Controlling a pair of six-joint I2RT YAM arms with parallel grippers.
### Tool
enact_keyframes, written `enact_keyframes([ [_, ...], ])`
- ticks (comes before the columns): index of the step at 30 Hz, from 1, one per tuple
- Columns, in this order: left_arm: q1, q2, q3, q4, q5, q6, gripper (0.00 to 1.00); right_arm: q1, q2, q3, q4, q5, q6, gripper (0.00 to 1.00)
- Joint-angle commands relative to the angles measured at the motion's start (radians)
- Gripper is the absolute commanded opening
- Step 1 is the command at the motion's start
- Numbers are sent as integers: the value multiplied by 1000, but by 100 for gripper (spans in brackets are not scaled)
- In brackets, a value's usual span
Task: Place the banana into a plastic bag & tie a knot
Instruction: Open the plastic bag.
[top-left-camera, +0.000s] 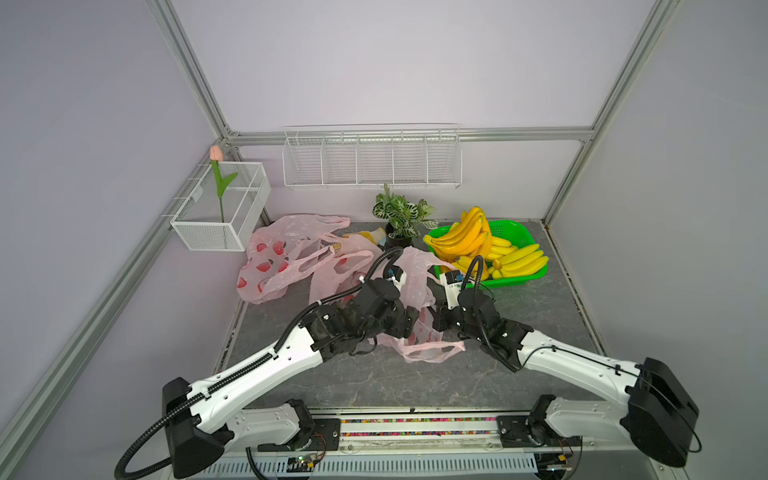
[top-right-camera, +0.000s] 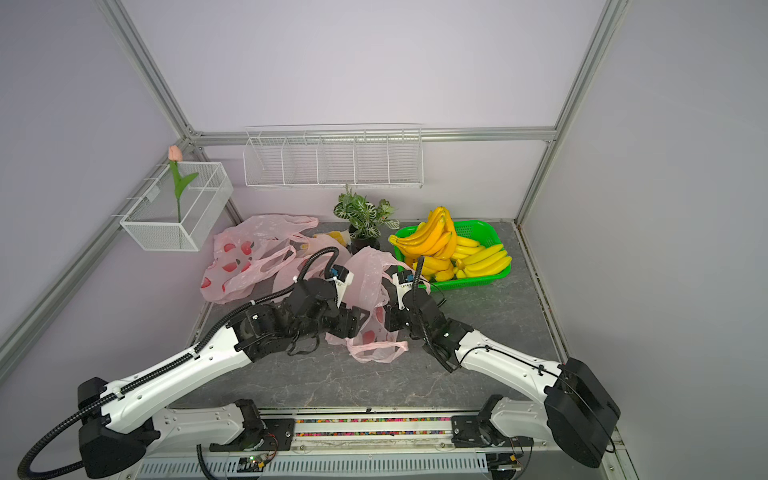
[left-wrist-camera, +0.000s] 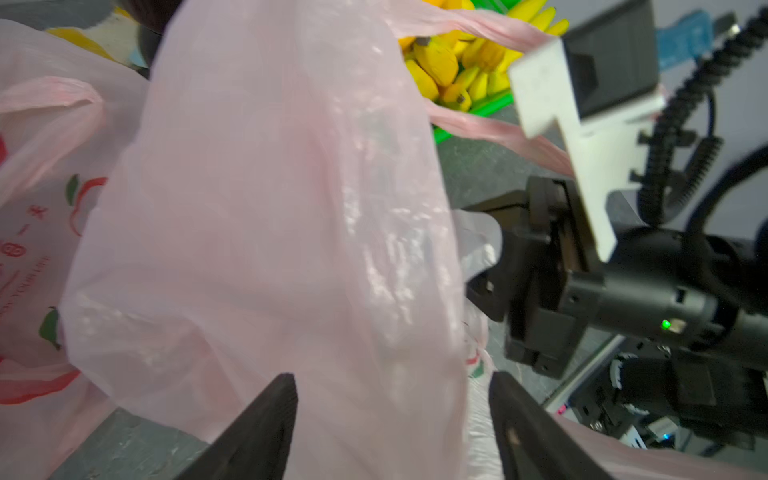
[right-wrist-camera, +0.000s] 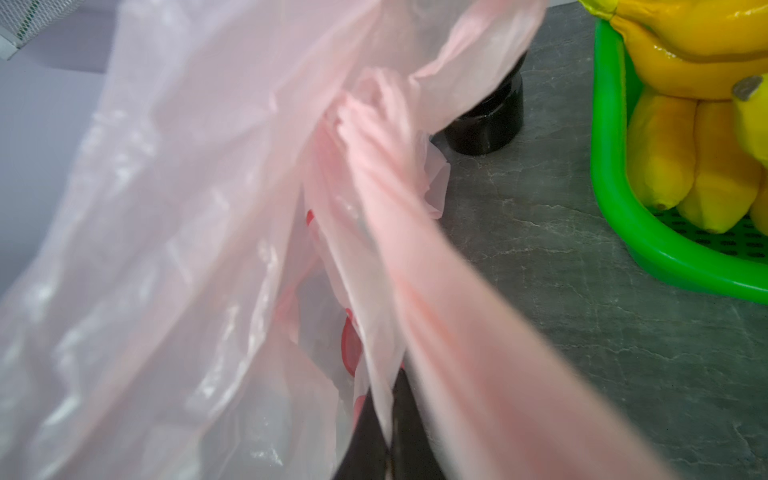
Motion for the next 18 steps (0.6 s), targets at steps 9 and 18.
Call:
enact_keyframes([
  [9,-45,49,11,-89,-196,-69,76,33,-21,20,-21,43,-37,7],
  [18,-43,64,13,-104,-293,-114,21,30,-40,-1,-26,46,-17,8],
])
